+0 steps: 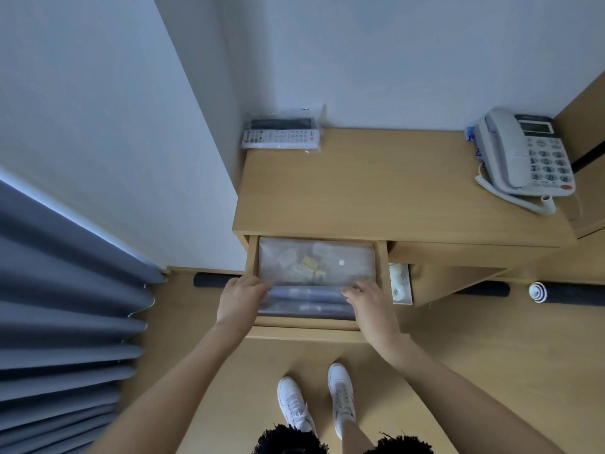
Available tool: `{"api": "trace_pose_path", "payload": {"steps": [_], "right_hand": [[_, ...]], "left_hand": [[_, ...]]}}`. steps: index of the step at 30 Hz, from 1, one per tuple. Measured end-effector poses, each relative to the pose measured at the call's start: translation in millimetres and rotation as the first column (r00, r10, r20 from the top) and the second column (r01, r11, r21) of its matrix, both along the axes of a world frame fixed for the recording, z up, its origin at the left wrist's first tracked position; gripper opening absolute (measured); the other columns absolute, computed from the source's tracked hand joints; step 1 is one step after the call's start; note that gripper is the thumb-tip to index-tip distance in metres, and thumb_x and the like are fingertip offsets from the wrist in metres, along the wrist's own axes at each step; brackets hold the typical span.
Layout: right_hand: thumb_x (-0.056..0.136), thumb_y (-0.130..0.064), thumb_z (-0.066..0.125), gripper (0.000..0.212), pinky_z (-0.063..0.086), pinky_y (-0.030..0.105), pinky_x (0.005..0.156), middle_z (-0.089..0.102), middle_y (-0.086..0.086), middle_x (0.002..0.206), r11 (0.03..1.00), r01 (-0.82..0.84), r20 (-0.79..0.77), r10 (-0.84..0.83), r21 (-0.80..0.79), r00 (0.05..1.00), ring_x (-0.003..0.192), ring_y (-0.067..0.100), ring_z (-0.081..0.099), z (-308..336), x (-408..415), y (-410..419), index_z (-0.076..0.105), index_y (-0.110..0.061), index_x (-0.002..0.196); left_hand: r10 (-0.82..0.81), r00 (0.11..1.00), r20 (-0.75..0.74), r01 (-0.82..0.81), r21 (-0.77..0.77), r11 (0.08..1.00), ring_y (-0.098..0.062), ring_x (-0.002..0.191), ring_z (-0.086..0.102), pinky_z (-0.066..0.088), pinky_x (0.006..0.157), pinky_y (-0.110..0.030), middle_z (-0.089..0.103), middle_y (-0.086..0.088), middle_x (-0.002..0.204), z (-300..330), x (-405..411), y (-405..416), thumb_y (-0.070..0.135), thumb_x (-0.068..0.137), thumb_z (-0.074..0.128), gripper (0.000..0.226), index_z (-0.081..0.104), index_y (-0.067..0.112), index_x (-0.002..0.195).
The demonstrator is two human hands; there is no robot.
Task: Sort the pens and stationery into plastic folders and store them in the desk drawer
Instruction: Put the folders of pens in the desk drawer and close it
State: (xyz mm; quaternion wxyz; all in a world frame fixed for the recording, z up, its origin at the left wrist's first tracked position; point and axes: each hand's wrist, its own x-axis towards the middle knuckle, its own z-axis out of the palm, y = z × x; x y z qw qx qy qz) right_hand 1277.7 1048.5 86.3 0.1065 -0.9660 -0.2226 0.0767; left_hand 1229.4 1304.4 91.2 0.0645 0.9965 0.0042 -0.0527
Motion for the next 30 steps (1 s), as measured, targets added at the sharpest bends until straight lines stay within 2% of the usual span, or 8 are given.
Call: {"api": "trace_pose_path", "payload": {"steps": [7,11,14,16,18,22,26,30], "right_hand": [[0.096,-0.021,0.051,0.025,0.041,0.026,0.091,0.055,0.001,0.119,0.998,0.018,-0.132,-0.010,0.061,0.991,0.112,0.018,0.050,16.8,4.6,-0.1,0.060,-0.016,0.119],[0.094,-0.042,0.050,0.060,0.009,0.033,0.116,0.018,0.005,0.157,0.996,-0.083,-0.120,0.086,0.033,0.989,0.145,0.024,0.015,15.4,-1.2,-13.2,0.030,-0.022,0.147],[0.086,-0.069,0.001,0.075,-0.014,0.037,0.112,-0.021,-0.001,0.154,0.981,-0.153,-0.159,0.134,-0.118,0.978,0.143,0.019,-0.018,2.9,0.6,-17.8,-0.008,-0.029,0.149],[0.067,-0.072,-0.033,0.088,-0.018,0.040,0.111,-0.031,-0.002,0.149,0.968,-0.174,-0.192,0.138,-0.182,0.972,0.143,0.020,-0.021,-4.7,3.0,-18.1,-0.021,-0.029,0.143],[0.058,-0.068,-0.044,0.093,-0.020,0.041,0.112,-0.033,-0.003,0.147,0.961,-0.182,-0.233,0.131,-0.210,0.964,0.143,0.021,-0.021,-11.2,3.3,-17.4,-0.024,-0.029,0.140],[0.052,-0.071,-0.044,0.106,-0.019,0.044,0.112,-0.034,-0.001,0.149,0.960,-0.183,-0.320,0.108,-0.214,0.941,0.142,0.019,-0.024,-9.4,7.3,-13.5,-0.020,-0.028,0.146],[0.095,-0.056,0.003,0.065,-0.011,0.044,0.116,-0.020,0.004,0.157,0.959,-0.170,-0.299,0.097,-0.228,0.949,0.145,0.021,-0.017,6.6,17.9,-4.7,-0.007,-0.024,0.151],[0.070,-0.061,-0.017,0.090,-0.010,0.040,0.115,-0.013,0.001,0.159,0.982,-0.099,-0.177,0.070,-0.162,0.982,0.146,0.020,-0.011,12.3,25.0,2.7,-0.007,-0.022,0.151]], "left_hand": [[-0.028,0.991,-0.130,0.046,0.133,0.990,-0.015,0.102,0.058,0.036,0.091,-0.026,0.066,0.007,0.104,14.2,9.8,-5.2,0.021,0.086,0.066,0.020,0.067,0.026,0.105],[-0.157,0.987,-0.028,0.159,0.104,0.982,-0.022,0.122,0.054,0.046,0.098,-0.042,0.056,-0.007,0.134,5.5,-3.3,-10.1,0.049,0.080,0.064,0.064,0.051,0.016,0.133],[-0.181,0.973,-0.144,0.202,0.147,0.968,-0.029,0.143,0.018,0.006,0.115,-0.047,0.015,-0.010,0.156,-1.9,-5.3,-20.7,0.065,0.091,0.012,0.078,0.005,0.018,0.152],[-0.170,0.957,-0.234,0.206,0.139,0.969,-0.030,0.143,-0.014,-0.026,0.105,-0.044,-0.023,-0.006,0.154,-5.0,-3.2,-26.8,0.070,0.074,-0.029,0.082,-0.029,0.026,0.143],[-0.145,0.935,-0.324,0.177,0.071,0.982,-0.024,0.136,-0.033,-0.035,0.099,-0.043,-0.041,-0.001,0.144,-10.5,-4.6,-28.3,0.068,0.055,-0.046,0.083,-0.044,0.031,0.129],[-0.144,0.911,-0.387,0.165,0.023,0.986,-0.017,0.133,-0.036,-0.021,0.111,-0.051,-0.039,0.003,0.146,-9.6,2.9,-27.7,0.075,0.050,-0.041,0.095,-0.034,0.035,0.136],[-0.168,0.909,-0.383,0.209,0.068,0.976,-0.017,0.136,-0.029,-0.017,0.112,-0.050,-0.030,-0.001,0.150,-3.0,14.1,-26.1,0.074,0.065,-0.027,0.086,-0.026,0.033,0.140],[-0.132,0.973,-0.189,0.150,0.086,0.985,-0.028,0.146,0.007,-0.003,0.116,-0.048,0.008,-0.010,0.158,-1.3,24.1,-26.0,0.069,0.082,-0.022,0.085,0.000,0.020,0.148]]}}
